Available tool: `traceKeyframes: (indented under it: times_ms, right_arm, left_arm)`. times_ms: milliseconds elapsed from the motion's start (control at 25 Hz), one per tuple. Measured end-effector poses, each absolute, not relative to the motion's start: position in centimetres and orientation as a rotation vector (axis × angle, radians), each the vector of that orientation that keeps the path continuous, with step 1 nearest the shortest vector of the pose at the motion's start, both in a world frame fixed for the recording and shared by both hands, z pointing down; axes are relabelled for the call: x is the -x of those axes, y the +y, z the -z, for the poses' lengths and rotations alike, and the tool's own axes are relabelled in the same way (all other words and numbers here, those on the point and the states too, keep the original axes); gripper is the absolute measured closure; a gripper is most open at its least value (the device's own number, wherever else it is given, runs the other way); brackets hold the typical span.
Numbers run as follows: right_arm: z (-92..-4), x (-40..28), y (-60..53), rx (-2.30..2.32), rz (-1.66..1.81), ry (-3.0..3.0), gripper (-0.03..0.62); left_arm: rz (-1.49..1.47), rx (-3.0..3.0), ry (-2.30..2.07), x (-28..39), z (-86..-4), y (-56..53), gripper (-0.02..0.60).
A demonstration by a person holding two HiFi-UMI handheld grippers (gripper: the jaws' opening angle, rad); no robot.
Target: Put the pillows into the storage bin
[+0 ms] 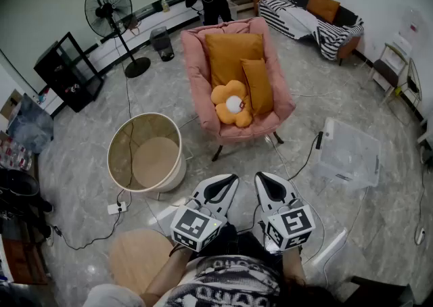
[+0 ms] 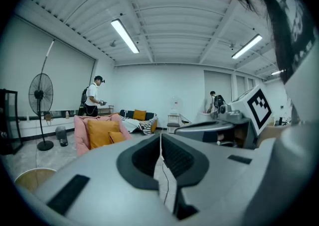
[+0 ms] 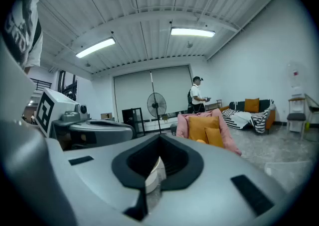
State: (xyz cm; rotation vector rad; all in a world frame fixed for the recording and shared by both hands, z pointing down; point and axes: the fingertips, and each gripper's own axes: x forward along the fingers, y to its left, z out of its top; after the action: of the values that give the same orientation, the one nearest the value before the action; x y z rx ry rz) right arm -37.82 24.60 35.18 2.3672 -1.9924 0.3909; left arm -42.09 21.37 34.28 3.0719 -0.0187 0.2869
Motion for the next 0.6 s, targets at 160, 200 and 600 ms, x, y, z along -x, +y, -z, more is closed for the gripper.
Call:
traceKeyframes:
  times_ms: [160, 200, 600]
  right_arm:
    - [-34.8, 37.4, 24.9, -2.428, -0.383, -1.994, 0.597]
    - [-34.7, 37.3, 24.9, -2.435, -0.38, -1.997, 0.597]
    - [-35.1, 35.9, 24.0, -2.445, -0.411, -2.023, 0.595]
  left_arm:
    - [-0.293, -3.076, -0.025, 42.1, -34.2, 21.3, 0.563]
    - [-0.297, -3.078, -0.026, 42.0, -34.3, 21.3, 0.563]
    - [-0.342, -3.091, -0.063, 41.7, -34.5, 20.4, 0.563]
